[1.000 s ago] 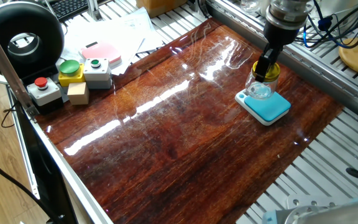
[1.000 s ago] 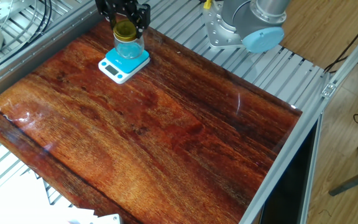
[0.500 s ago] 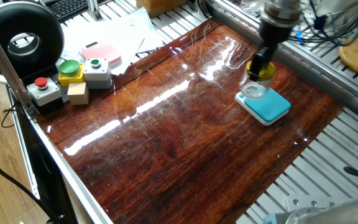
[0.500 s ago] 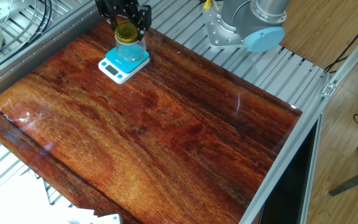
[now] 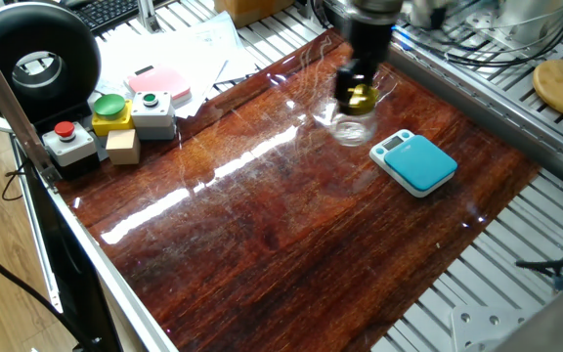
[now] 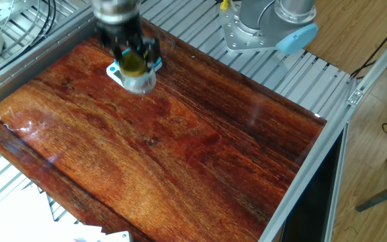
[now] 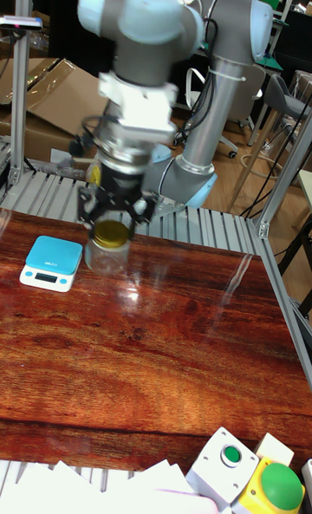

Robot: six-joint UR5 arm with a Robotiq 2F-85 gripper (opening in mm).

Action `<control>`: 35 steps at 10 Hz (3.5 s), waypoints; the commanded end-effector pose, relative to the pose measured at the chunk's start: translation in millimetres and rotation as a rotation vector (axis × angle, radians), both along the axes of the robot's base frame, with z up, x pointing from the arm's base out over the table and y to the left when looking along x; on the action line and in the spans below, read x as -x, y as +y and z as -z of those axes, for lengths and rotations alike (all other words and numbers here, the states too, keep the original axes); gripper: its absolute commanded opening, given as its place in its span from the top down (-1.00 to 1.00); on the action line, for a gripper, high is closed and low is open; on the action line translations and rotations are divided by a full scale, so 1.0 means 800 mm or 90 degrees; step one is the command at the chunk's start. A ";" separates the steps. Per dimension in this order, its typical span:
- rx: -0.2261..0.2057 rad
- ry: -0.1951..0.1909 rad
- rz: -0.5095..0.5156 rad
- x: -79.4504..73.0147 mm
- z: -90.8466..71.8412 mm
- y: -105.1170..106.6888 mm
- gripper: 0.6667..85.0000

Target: Remove the object from the scale

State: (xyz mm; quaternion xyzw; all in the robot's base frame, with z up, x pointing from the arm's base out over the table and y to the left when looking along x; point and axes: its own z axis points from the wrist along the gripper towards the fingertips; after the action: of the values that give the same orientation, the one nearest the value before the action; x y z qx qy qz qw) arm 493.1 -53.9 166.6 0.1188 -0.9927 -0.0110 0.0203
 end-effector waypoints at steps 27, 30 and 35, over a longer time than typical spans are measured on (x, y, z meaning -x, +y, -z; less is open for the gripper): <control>-0.055 -0.073 0.089 -0.152 0.106 0.094 0.91; -0.032 -0.086 0.082 -0.157 0.113 0.085 0.91; -0.039 -0.081 0.058 -0.154 0.114 0.089 0.36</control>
State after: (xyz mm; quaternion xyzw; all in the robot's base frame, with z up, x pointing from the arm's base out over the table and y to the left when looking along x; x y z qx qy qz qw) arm 616.1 14.6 74.9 0.0674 -0.9963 -0.0277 -0.0457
